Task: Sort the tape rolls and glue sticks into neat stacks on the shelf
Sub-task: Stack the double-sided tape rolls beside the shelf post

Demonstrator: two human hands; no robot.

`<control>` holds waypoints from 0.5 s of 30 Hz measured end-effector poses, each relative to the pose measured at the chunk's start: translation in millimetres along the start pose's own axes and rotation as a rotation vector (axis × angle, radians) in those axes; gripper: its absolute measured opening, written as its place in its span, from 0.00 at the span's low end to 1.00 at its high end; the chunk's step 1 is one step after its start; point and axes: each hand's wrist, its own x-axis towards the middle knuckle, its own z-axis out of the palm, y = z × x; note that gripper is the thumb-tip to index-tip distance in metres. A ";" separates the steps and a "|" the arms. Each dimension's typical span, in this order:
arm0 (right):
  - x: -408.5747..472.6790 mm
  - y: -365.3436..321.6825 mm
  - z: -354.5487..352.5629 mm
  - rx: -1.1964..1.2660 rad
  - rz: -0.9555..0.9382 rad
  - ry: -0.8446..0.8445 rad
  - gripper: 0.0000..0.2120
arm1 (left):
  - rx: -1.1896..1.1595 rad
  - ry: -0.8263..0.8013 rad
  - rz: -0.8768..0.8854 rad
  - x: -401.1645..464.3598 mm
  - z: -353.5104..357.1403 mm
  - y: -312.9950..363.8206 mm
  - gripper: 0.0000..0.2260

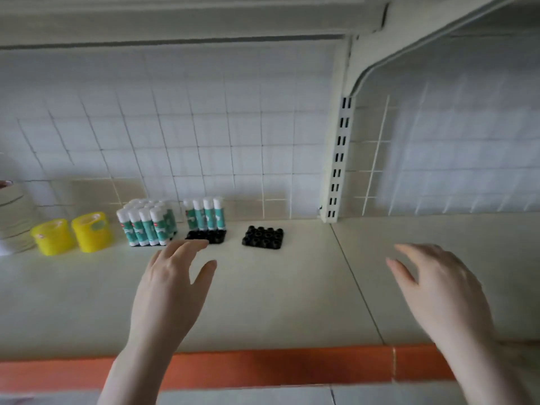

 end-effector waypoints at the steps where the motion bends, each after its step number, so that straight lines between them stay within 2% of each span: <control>1: -4.7 12.3 -6.0 -0.014 0.013 0.005 0.11 | -0.016 -0.008 0.011 -5.0 2.9 10.8 0.14; 7: -30.9 92.0 -47.9 -0.108 0.084 0.033 0.10 | -0.095 -0.098 0.083 -46.7 28.4 81.2 0.13; 15: -48.7 211.5 -90.4 -0.101 0.168 0.074 0.07 | -0.111 -0.184 0.075 -87.9 68.1 186.5 0.13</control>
